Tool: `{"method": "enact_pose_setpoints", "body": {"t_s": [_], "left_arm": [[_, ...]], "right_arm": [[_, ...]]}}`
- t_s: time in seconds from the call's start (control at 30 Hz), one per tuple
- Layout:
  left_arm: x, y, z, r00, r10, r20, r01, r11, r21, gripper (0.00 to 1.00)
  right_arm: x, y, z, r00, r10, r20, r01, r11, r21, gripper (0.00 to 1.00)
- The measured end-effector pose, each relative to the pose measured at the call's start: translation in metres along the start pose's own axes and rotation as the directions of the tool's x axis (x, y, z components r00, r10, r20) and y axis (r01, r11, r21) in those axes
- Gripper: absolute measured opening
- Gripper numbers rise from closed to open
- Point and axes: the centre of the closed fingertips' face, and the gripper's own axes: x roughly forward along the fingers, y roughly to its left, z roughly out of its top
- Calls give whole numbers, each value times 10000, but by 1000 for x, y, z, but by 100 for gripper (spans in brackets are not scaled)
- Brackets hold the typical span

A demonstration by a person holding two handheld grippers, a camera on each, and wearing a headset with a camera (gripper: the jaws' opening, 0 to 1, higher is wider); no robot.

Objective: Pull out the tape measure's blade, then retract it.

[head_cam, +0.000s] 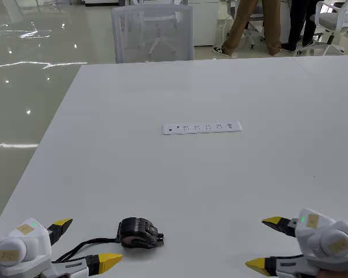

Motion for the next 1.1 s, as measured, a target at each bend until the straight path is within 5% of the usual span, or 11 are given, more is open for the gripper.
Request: {"method": "enact_pose_setpoints", "body": {"t_s": [0.23,0.4,0.57,0.8,1.1], "left_arm": [[-11,-7,-5,9996,-75,-280,88,9988,475,100],[-14,-10,-13,9987,-133,-498,188,9935,1119,100],[-20,-9,-14,9996,-156,-232,174,9967,796,100],[-28,5,-20,9994,248,-260,-235,9985,496,100],[-36,-3,-16,9999,27,-126,-17,9972,742,100]], "right_arm": [[-32,-25,-29,9952,-968,142,954,9925,768,79],[-46,-30,-45,9945,-1049,46,1039,9897,984,93],[-55,-35,-49,9936,-1134,17,1125,9878,1074,100],[-58,-39,-52,9938,-1095,-187,1107,9906,805,100],[-57,-34,-49,9952,-982,21,980,9943,423,100]]}}
